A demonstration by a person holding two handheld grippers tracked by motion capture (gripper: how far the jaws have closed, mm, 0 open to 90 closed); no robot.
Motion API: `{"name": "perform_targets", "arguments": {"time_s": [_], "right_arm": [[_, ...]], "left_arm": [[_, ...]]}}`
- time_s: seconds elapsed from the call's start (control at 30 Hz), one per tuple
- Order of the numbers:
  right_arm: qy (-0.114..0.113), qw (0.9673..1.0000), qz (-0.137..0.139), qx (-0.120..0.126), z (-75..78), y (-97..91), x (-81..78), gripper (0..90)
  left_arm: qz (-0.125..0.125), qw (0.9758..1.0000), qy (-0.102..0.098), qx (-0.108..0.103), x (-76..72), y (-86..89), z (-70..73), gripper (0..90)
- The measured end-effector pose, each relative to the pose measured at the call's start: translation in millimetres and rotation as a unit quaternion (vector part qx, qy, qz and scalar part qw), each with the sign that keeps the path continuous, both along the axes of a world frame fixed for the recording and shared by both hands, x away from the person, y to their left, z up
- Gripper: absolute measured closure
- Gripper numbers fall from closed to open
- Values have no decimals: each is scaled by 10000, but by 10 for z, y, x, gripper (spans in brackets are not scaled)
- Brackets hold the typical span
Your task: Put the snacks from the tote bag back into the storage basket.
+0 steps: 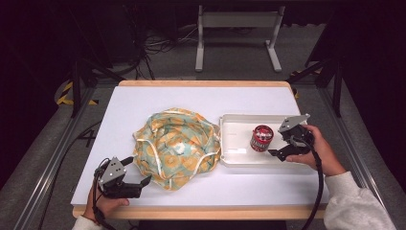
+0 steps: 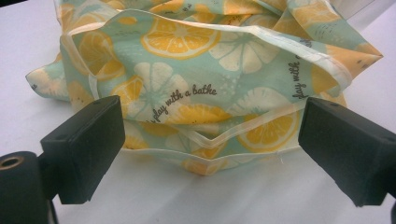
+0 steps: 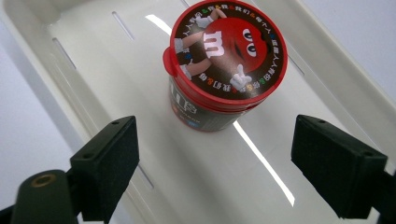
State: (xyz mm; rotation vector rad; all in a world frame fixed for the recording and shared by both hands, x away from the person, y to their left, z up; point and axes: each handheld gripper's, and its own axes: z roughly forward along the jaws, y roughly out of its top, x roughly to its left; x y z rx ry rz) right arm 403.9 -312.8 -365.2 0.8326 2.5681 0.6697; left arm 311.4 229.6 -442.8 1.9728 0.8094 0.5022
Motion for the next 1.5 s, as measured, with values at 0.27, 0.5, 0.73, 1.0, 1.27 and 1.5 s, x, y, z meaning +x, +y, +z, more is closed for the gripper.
{"name": "perform_targets", "arguments": {"time_s": [0.27,0.5,0.73,1.0,1.27,1.5], "right_arm": [[-54,9999,71,100,-54,-28,-82,159],[-93,9997,55,228,-124,-63,-167,161],[-154,9993,79,334,-203,-85,-247,174],[-411,9984,-38,379,-279,-132,-338,151],[-556,9961,-213,654,-352,-273,-442,135],[-847,9938,-267,674,-435,-331,-566,123]], "left_arm": [[21,10000,28,31,-4,-1,0,77],[21,10000,12,43,-2,-5,0,78],[41,10000,17,55,-4,-1,2,78],[30,10000,11,45,-6,2,2,78],[34,10000,6,56,-5,3,2,78],[34,10000,10,71,4,-8,-1,78]]}}
